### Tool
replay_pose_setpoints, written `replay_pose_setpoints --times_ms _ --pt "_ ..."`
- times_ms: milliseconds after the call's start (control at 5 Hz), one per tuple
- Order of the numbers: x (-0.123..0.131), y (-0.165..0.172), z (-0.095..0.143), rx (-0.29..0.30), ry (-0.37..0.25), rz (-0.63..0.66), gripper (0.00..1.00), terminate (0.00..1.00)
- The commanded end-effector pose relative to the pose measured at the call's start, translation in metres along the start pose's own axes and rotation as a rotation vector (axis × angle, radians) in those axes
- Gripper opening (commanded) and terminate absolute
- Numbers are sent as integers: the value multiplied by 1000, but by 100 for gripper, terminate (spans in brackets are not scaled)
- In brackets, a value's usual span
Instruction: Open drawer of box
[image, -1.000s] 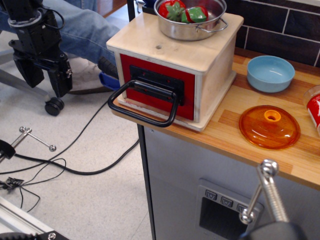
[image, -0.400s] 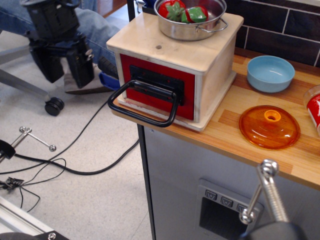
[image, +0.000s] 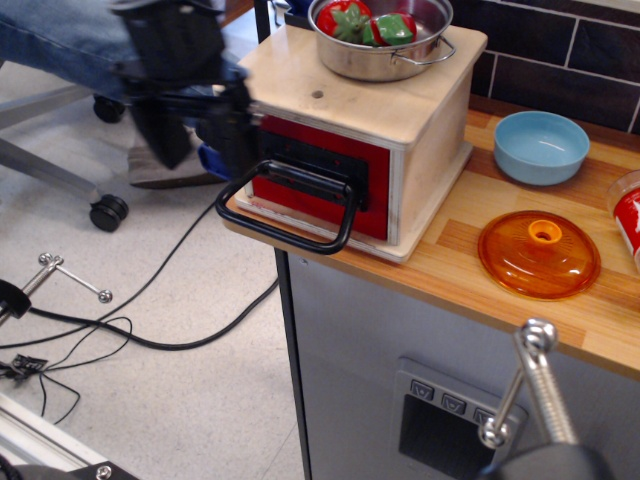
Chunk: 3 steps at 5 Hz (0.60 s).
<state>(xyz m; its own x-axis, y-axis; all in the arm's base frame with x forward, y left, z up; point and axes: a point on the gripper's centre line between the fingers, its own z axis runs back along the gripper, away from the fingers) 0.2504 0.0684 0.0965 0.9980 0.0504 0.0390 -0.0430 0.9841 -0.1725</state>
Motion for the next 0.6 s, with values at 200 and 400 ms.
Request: replay_pose_setpoints --times_ms 200,400 --pt "26 -22 -28 61 -54 35 100 0" --pt "23 -23 -40 74 -80 33 100 0"
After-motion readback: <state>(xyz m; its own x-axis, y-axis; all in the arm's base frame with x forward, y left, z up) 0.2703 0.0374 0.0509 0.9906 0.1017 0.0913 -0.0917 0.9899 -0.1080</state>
